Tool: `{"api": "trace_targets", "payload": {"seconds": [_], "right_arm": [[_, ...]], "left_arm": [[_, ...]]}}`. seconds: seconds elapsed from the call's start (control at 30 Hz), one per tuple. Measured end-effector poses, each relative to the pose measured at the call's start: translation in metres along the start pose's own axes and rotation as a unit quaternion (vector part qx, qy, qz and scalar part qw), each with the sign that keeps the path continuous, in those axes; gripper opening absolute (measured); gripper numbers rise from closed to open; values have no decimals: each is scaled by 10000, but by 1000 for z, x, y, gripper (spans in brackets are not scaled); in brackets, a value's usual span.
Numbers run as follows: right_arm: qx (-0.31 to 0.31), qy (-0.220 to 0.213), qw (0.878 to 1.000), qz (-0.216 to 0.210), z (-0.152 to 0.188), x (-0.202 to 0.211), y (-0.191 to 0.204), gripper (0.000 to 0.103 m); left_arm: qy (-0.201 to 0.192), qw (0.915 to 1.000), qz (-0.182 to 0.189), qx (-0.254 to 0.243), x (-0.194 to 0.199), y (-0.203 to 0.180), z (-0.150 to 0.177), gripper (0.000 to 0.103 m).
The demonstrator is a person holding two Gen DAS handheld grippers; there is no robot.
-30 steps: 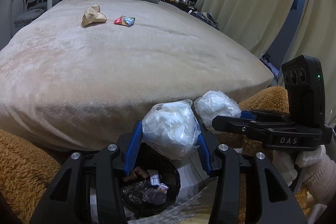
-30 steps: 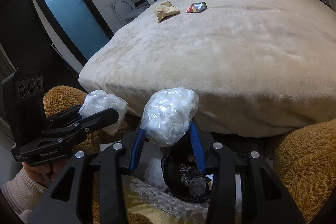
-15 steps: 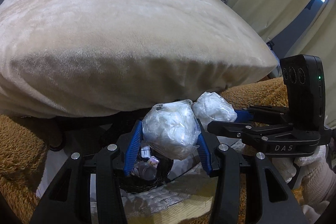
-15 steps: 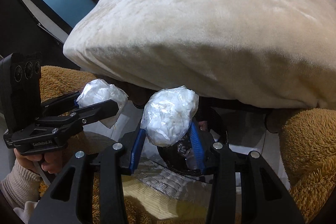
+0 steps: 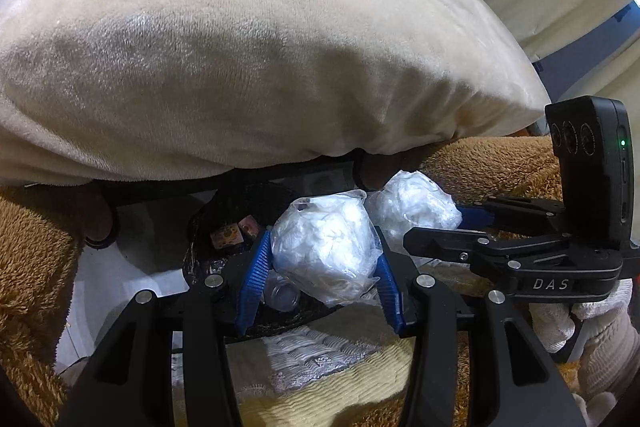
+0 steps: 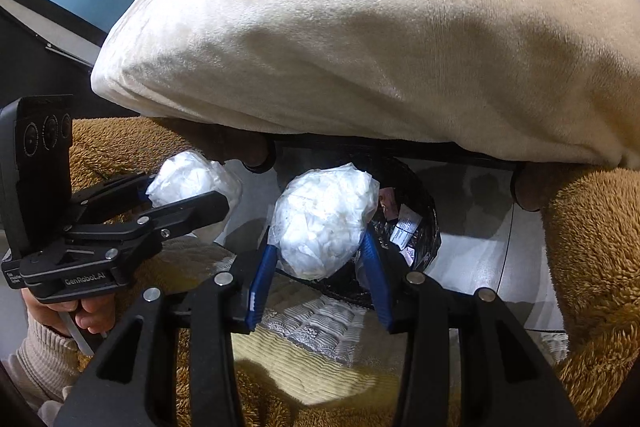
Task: Collect trash
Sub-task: 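Open both tools to drop the white bags into the bin, then raise both open tools back toward the paper bag and wrapper on the bed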
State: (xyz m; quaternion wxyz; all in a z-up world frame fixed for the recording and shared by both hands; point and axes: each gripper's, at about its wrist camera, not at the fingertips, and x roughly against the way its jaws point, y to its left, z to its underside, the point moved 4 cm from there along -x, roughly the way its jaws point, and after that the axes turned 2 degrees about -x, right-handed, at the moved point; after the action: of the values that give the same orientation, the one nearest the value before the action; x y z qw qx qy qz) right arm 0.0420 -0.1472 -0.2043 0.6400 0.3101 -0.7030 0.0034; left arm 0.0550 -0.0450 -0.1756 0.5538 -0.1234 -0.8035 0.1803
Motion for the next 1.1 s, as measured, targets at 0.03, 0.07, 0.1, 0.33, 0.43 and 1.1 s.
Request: {"api": "trace_targets", "payload": {"seconds": [0.03, 0.07, 0.1, 0.33, 0.43, 1.1], "right_arm": [[-6, -3, 10000, -28, -1, -1, 0, 44], [-15, 8, 10000, -35, -2, -1, 0, 44], [-38, 9, 10000, -7, -3, -1, -1, 45], [-234, -61, 9997, -15, -6, 0, -7, 57], [-222, -98, 9997, 2, -6, 2, -8, 57], [-27, -809, 9965, -214, -10, 33, -6, 57]], "left_arm": [[27, 10000, -9, 23, -1, 1, 0, 49], [41, 10000, -27, 52, -2, 3, 1, 49], [84, 9999, -55, 84, -4, 5, 2, 50], [335, 9991, -137, 228, -11, 12, 4, 65], [254, 9992, -156, 254, -9, 16, 4, 65], [-497, 9987, -110, 39, 20, 9, -9, 65]]}}
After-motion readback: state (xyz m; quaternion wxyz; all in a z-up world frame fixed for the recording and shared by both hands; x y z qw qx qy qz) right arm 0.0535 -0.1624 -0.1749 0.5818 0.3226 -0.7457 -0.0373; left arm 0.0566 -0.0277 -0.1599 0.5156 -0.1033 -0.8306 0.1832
